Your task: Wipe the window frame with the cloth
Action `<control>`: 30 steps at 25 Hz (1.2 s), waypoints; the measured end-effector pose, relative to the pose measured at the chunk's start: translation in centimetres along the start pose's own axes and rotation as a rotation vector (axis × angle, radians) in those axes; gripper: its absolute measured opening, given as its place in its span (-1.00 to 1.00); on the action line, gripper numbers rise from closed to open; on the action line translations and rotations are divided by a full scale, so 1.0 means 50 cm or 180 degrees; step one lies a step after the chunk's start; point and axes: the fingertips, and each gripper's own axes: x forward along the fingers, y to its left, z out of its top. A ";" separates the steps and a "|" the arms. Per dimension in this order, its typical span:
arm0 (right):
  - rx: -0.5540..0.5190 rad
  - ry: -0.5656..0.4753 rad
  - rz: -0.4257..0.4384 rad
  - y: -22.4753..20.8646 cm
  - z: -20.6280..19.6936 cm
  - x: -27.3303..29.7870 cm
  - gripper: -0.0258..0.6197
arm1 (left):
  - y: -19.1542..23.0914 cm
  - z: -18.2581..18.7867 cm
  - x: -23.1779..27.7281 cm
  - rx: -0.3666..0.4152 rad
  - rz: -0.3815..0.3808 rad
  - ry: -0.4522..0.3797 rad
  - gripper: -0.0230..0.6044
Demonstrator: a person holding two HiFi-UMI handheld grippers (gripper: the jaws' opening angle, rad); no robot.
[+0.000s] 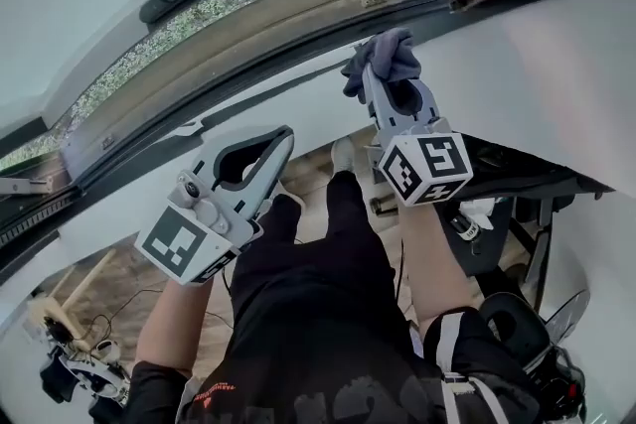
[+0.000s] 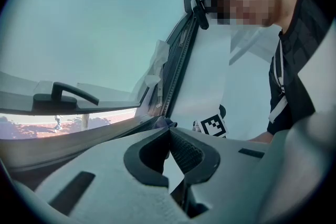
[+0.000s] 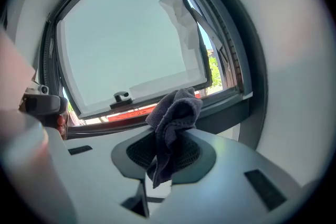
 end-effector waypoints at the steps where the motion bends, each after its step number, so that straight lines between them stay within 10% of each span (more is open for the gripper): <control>1: -0.0011 -0.0025 0.0014 0.002 0.014 -0.011 -0.75 | -0.006 0.014 0.002 0.0048 -0.0004 -0.0059 -0.86; 30: -0.0735 -0.0889 0.0763 0.174 0.395 -0.215 -0.75 | -0.082 0.290 -0.069 0.0677 0.0310 -0.0762 -0.86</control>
